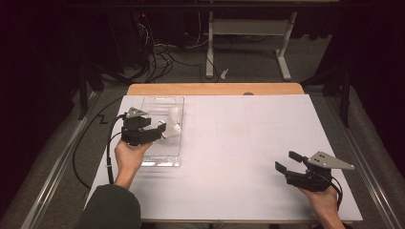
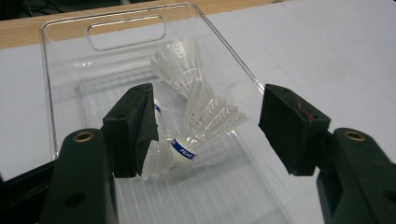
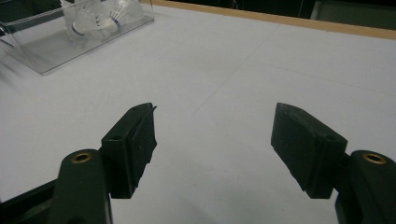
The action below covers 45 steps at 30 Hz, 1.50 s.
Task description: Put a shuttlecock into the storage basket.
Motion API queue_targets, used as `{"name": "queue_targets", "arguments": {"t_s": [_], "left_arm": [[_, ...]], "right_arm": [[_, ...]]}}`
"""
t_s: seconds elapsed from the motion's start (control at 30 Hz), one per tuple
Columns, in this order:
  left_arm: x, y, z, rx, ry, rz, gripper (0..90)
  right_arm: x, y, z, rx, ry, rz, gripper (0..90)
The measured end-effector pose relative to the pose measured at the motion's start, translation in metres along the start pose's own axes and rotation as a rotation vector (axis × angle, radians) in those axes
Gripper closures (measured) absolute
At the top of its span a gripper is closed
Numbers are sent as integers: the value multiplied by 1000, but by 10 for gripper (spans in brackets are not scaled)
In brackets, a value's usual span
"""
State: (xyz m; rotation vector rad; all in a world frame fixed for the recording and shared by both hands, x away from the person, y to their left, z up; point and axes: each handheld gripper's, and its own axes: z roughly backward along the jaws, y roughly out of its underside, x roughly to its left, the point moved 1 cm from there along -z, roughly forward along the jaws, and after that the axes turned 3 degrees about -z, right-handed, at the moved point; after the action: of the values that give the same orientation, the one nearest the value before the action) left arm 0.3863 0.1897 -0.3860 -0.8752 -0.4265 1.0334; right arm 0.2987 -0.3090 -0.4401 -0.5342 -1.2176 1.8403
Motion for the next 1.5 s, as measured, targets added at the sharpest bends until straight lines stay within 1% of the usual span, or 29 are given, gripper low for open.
{"name": "queue_targets", "arguments": {"t_s": [0.1,0.2,0.47,0.87,1.07,1.27,1.5], "left_arm": [[-3,0,3,-8,6,-11,364],[-5,2,3,-20,15,-9,362],[-8,5,3,-22,24,-6,360],[-16,8,9,-45,38,-30,356],[-21,9,10,-46,42,-47,354],[-23,11,12,-54,56,-48,354],[-25,13,16,-61,63,-50,354]], "right_arm": [[0,0,0,-2,0,0,309],[0,0,0,-2,0,1,309],[0,0,0,-1,0,0,309],[0,0,0,-1,-1,1,309],[0,0,0,-1,-1,0,309],[0,0,0,0,-2,-1,309],[0,0,0,1,-3,0,309]]}}
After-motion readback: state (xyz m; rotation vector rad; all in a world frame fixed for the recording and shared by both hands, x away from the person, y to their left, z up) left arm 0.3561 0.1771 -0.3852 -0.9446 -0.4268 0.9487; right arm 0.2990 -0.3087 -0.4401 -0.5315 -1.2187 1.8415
